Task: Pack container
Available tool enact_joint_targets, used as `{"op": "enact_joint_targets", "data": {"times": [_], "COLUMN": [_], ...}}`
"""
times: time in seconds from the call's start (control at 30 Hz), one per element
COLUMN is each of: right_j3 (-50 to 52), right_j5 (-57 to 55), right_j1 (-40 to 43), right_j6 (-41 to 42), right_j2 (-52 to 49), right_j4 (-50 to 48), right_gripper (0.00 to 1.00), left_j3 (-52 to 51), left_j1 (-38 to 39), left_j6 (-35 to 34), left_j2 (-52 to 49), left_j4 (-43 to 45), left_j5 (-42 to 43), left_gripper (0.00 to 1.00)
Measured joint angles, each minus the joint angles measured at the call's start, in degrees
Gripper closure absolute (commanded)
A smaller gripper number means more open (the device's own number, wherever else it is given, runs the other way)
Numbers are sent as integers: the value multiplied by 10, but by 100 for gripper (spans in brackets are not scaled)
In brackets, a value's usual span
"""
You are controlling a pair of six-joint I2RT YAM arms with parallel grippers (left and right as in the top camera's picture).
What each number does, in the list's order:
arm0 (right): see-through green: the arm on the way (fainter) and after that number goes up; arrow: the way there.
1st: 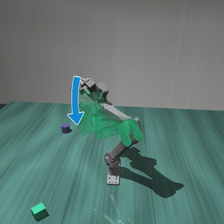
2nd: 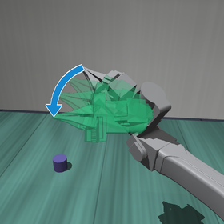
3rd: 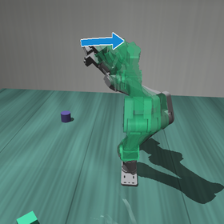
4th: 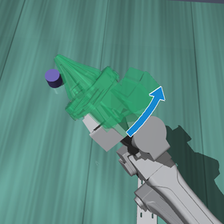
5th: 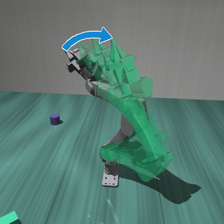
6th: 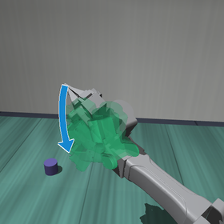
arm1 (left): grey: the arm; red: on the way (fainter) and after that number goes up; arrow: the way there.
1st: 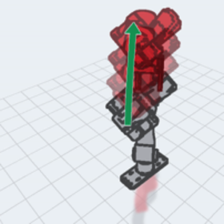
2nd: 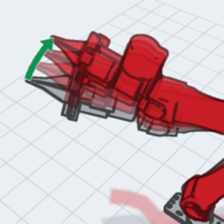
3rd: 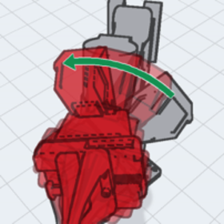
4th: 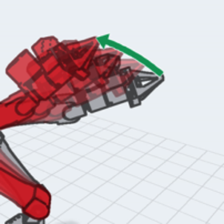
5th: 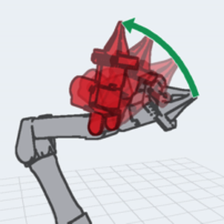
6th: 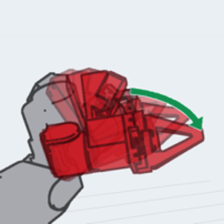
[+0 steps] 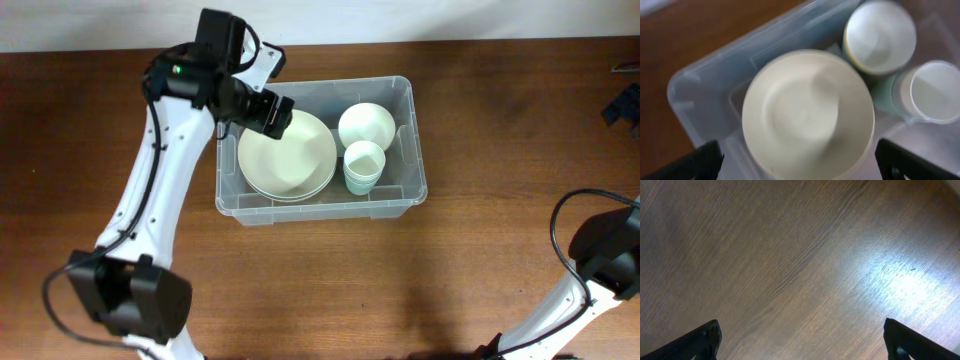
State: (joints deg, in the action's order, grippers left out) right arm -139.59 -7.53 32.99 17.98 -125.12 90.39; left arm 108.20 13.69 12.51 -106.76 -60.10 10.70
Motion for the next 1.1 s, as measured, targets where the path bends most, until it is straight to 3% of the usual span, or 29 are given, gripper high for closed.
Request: {"op": "enact_joint_targets", "data": {"times": [0.33, 0.5, 0.77, 1.1], "right_j3": [0, 0, 0, 0], "right_j5": [-1, -2, -2, -1], "right_j1": [0, 0, 0, 0], "right_j6": [0, 0, 0, 0], "right_j2": [0, 0, 0, 0], "right_j4": [0, 0, 0, 0], "right_gripper": [1, 1, 1, 1], "left_j3": [-442, -624, -814, -1008], "left_j1": [-31, -45, -67, -122], "left_j6": [16, 16, 14, -85], "left_j2": [259, 360, 549, 773], "left_j4": [426, 588, 735, 836], "left_j5": [44, 54, 49, -10], "left_gripper": [1, 1, 1, 1]}}
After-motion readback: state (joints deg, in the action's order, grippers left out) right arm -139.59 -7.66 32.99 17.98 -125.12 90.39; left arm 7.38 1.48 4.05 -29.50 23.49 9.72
